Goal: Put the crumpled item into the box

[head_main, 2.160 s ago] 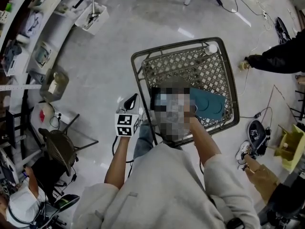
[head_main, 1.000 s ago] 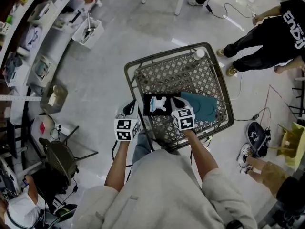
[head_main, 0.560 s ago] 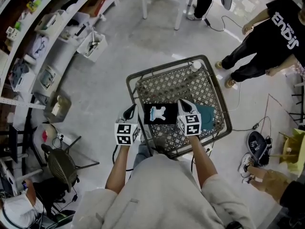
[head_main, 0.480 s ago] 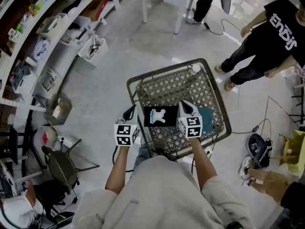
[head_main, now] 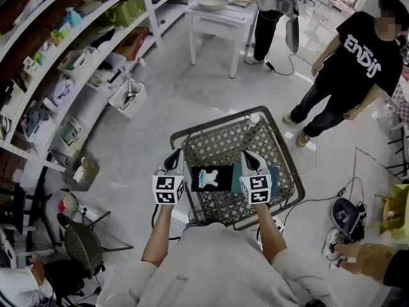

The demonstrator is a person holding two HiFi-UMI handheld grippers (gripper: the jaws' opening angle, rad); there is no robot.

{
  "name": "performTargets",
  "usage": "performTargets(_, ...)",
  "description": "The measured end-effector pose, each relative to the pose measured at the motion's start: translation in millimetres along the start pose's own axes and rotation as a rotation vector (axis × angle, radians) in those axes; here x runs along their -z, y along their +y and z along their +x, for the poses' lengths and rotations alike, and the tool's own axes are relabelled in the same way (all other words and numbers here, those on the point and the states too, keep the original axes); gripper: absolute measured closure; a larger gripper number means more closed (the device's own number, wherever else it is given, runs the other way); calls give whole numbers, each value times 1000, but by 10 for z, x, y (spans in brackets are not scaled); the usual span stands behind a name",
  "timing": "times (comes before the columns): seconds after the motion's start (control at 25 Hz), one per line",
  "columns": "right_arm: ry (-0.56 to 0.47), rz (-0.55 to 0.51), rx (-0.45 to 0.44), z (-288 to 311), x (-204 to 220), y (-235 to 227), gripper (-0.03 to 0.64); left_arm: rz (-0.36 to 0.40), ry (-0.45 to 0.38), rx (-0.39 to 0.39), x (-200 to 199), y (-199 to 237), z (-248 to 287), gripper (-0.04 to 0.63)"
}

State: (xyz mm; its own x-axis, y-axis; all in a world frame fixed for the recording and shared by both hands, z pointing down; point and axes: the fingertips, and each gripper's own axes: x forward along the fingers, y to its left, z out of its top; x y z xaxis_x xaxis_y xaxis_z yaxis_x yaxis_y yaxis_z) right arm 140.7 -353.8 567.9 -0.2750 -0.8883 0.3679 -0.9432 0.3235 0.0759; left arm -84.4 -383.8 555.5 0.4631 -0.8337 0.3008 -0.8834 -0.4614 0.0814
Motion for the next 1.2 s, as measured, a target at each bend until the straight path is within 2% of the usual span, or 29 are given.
performTargets(0.24, -57, -51, 34, -186, -304, -192, 618, 16, -55, -2, -304, -58, -18, 592)
performTargets(0.52, -117, -54, 68, -303, -531, -339, 618, 35, -93, 4, -490, -120, -23, 592)
performTargets(1.2, -129, -31, 63, -288, -492, -365, 618, 58, -94, 9, -535, -243, 7, 592)
